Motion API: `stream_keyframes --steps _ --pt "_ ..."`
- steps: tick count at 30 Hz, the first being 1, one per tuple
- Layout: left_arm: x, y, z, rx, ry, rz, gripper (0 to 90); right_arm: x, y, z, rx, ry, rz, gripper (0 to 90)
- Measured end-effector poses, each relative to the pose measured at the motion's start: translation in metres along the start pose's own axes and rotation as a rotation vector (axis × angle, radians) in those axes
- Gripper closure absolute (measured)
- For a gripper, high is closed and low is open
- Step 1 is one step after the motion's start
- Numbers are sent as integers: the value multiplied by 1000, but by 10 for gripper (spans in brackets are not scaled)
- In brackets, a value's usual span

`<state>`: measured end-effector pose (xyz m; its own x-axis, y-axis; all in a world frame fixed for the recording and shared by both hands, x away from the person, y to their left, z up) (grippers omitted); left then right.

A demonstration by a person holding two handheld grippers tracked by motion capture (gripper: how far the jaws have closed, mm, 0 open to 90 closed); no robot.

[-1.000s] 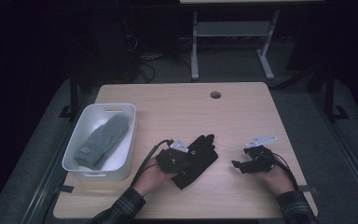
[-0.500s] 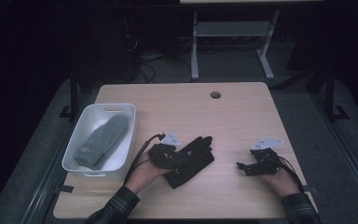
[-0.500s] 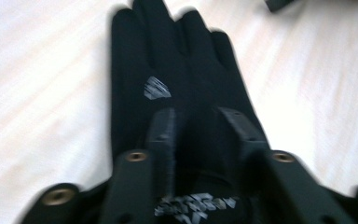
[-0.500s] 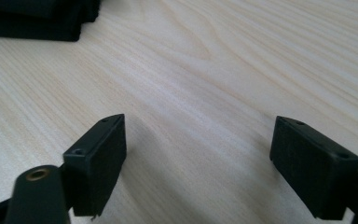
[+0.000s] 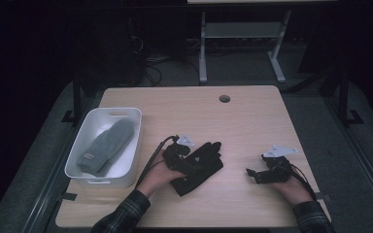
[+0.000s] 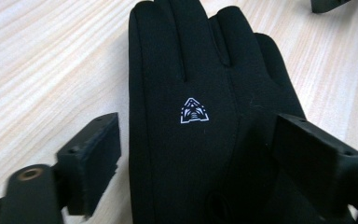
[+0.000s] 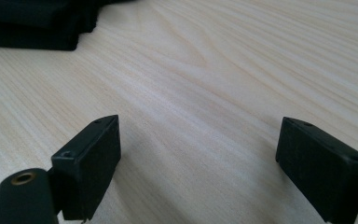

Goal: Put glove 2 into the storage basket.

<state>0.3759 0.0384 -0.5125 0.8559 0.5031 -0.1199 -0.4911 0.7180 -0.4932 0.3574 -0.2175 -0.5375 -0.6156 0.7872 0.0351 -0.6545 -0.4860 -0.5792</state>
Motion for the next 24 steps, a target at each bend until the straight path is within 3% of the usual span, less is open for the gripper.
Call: stream_keyframes --steps 5,8,9,13,15,18,20,23,24 --pt "-2 4 -10 23 -7 -13 141 0 0 0 0 2 -2 134" --pt "-1 5 -12 20 10 2 141 0 0 0 0 3 -3 134" --pt "0 7 -11 38 18 -13 142 0 0 0 0 3 -4 134" --pt "-3 6 -12 15 20 -15 168 0 0 0 0 4 -4 134" --pt "-2 8 -11 25 17 -40 203 0 0 0 0 4 -4 134" --pt "-4 8 -11 7 25 -31 237 0 0 0 0 4 -4 134" --pt "-7 8 -10 11 42 -50 302 0 0 0 0 5 -5 135" --pt "-14 8 -8 17 93 -69 509 0 0 0 0 5 -5 134" --pt "-15 8 -8 17 108 -72 538 0 0 0 -1 5 -5 135"
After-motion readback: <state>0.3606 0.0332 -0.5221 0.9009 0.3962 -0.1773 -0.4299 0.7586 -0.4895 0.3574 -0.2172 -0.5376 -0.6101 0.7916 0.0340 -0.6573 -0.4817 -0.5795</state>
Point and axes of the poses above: each handheld gripper's, and its own axes: z roughly backward along the jaws, y roughly out of its underside, x roughly to its left, the point moved 8 cm from there along -z, roughly forward along the jaws, and after that the axes turned 11 degrees about x, right-handed, at the moved point
